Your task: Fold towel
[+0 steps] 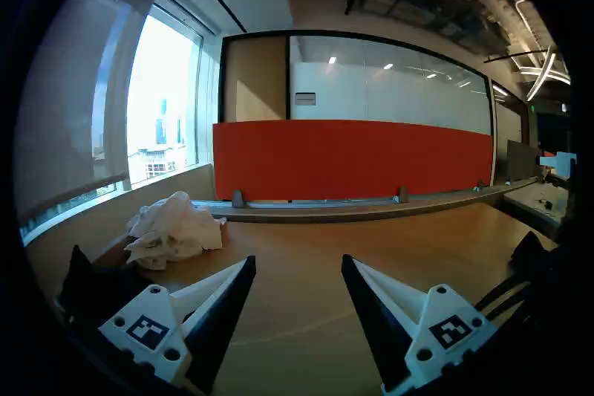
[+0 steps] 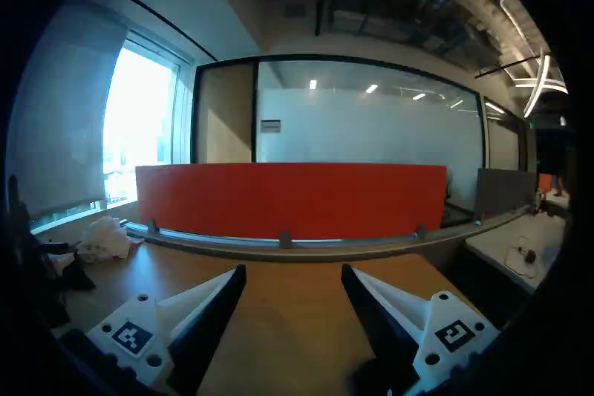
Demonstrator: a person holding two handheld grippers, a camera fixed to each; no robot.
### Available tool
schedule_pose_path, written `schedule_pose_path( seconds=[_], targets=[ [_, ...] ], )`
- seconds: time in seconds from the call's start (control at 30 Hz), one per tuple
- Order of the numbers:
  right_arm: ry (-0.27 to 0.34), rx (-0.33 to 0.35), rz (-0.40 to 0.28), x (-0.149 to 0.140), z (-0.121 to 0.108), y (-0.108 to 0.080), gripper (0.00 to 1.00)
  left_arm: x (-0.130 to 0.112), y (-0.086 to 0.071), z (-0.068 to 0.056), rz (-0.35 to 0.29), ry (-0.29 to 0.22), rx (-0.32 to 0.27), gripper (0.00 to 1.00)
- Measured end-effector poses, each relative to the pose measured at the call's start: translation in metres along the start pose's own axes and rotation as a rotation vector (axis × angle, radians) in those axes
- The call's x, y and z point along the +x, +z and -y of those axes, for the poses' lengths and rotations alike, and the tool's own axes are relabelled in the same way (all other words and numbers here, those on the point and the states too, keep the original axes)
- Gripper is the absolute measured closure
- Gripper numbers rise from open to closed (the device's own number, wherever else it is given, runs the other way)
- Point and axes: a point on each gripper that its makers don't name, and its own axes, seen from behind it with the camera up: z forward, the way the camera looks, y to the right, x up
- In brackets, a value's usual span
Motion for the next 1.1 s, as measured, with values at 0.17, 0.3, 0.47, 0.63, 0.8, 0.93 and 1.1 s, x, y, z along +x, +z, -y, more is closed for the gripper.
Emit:
schedule_pose_path(
  seconds=[0.17, 0.3, 0.47, 0.63, 0.8, 0.93, 1.1],
  targets=[
    [0.001, -0.018, -0.005, -0.004, -0.003, 0.002, 0.01, -0.015, 0.004, 0.004, -0.013, 0.006, 0.001, 0.15],
    [0.008, -0.024, -0.010, -0.008, -0.001, 0.004, 0.00, -0.025, 0.008, 0.009, -0.027, 0.008, 0.007, 0.15],
    [0.023, -0.026, -0.015, -0.014, 0.004, 0.007, 0.01, -0.036, 0.012, 0.013, -0.048, -0.008, 0.015, 0.15],
    [0.021, -0.028, -0.021, -0.021, 0.008, 0.009, 0.00, -0.048, 0.014, 0.015, -0.064, -0.011, 0.018, 0.15],
    [0.010, -0.028, -0.030, -0.027, 0.009, 0.009, 0.01, -0.060, 0.014, 0.014, -0.078, -0.003, 0.019, 0.15],
    [0.007, -0.033, -0.032, -0.033, 0.007, 0.007, 0.01, -0.074, 0.014, 0.013, -0.082, -0.005, 0.021, 0.15],
    [0.008, -0.040, -0.034, -0.039, 0.004, 0.005, 0.01, -0.084, 0.012, 0.014, -0.085, -0.006, 0.028, 0.15]
  ],
)
